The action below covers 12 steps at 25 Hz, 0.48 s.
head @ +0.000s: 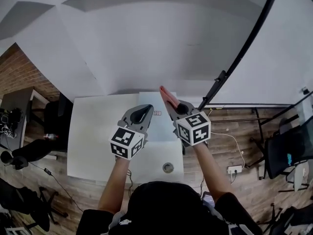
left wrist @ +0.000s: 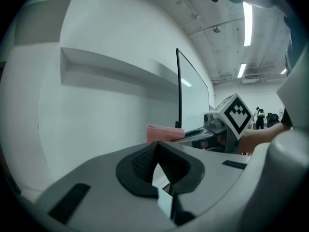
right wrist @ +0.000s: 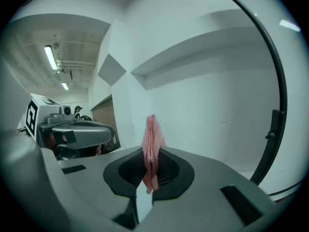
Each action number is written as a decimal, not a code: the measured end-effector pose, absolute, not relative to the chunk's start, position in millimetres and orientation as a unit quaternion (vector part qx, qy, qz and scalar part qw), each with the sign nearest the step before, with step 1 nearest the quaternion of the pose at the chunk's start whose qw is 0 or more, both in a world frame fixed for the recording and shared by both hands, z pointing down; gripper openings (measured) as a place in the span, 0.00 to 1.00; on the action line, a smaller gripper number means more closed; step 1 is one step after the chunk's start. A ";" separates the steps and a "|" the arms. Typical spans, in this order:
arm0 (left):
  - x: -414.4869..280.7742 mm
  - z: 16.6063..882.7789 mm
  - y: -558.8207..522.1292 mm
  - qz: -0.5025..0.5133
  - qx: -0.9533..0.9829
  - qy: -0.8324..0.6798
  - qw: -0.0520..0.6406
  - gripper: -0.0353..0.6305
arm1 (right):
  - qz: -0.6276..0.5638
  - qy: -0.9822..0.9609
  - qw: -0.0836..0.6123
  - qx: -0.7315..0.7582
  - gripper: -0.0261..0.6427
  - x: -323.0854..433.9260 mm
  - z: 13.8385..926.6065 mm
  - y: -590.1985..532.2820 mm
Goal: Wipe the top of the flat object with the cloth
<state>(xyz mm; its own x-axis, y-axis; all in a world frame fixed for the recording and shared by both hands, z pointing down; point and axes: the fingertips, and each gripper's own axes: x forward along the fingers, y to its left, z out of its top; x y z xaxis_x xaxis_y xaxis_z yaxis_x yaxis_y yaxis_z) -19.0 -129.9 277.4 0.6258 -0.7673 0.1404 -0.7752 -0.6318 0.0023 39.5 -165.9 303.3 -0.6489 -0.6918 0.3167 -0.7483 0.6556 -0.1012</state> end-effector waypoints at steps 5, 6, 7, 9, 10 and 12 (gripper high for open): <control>-24.4 251.5 -131.9 0.052 0.889 -0.456 0.008 0.07 | 0.091 -0.908 0.085 0.400 0.11 41.1 265.4 -156.4; -24.9 246.1 -132.4 0.045 0.888 -0.458 0.007 0.07 | 0.085 -0.909 0.079 0.401 0.11 41.7 260.6 -155.8; -25.1 240.9 -132.7 0.039 0.887 -0.460 0.003 0.07 | 0.079 -0.909 0.074 0.403 0.11 42.5 256.3 -155.3; -24.9 232.2 -132.2 0.028 0.888 -0.460 -0.007 0.07 | 0.068 -0.909 0.067 0.406 0.11 43.6 249.6 -154.1; -24.6 228.8 -131.6 0.024 0.888 -0.459 -0.012 0.07 | 0.065 -0.909 0.064 0.407 0.11 44.0 247.4 -153.4; -24.1 224.5 -130.9 0.021 0.887 -0.460 -0.022 0.07 | 0.064 -0.909 0.059 0.408 0.11 44.5 244.4 -152.2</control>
